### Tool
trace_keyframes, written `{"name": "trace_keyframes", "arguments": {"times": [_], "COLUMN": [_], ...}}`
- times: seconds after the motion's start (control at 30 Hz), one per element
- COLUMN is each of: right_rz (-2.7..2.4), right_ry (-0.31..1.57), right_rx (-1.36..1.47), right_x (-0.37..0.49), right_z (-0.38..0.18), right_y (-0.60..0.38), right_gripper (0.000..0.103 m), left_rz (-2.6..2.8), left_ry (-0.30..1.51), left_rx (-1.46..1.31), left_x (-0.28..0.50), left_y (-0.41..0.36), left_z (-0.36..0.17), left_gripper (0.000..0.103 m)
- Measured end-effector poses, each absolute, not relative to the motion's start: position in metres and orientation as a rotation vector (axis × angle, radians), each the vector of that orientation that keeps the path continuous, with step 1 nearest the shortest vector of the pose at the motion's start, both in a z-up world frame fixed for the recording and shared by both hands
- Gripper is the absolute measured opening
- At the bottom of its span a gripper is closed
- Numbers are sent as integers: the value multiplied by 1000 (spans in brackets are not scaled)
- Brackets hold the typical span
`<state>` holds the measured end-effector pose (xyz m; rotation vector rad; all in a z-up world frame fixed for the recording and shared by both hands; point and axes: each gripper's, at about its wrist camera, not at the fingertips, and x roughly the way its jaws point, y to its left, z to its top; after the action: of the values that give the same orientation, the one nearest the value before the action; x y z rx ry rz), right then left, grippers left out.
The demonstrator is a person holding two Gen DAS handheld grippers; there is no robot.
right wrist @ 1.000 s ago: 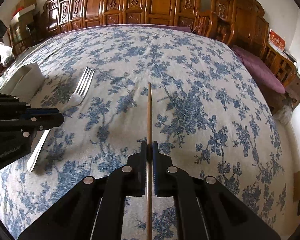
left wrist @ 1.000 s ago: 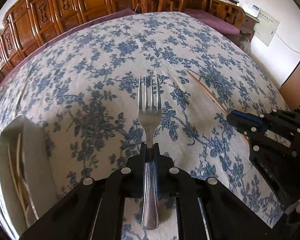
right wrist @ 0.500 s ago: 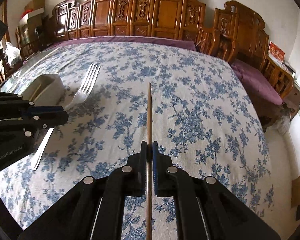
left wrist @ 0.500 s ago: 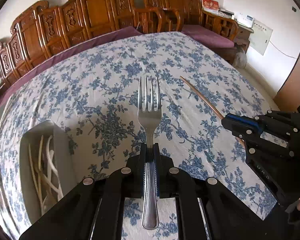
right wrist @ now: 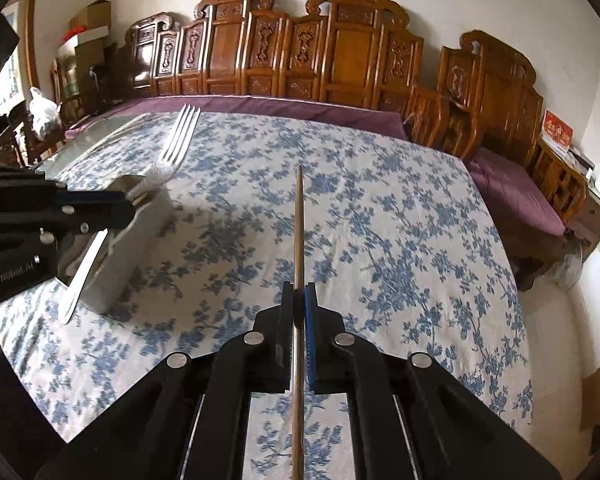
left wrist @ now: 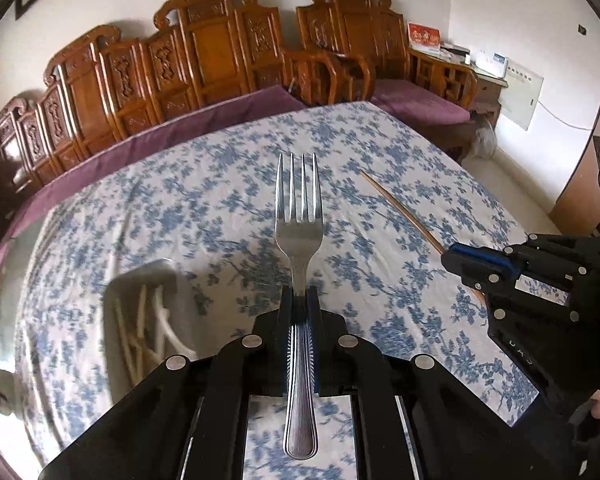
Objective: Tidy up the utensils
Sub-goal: 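Carry the metal fork over the grey tray with the left gripper while the right carries the chopstick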
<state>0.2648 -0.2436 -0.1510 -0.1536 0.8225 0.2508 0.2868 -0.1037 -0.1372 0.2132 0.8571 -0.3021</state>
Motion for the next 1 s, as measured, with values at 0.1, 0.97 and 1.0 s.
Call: {"name": "trace_keyframes", "arguments": {"times": [0.1, 0.97, 1.0], "right_rz": [266, 408, 410], "right_ry": [814, 801, 803], "right_rx": [-156, -202, -205], "right_x": [263, 278, 279], "right_z": [-145, -143, -145], "right_y": [-233, -133, -131], "right_gripper": [6, 6, 6], "left_rz": [-283, -152, -149], "left_ry": [850, 903, 911], "left_rx": [212, 145, 141], "left_x": [286, 326, 330], "left_y": [-87, 30, 32], "left_z": [-128, -149, -153], "left_gripper": [6, 6, 6]}}
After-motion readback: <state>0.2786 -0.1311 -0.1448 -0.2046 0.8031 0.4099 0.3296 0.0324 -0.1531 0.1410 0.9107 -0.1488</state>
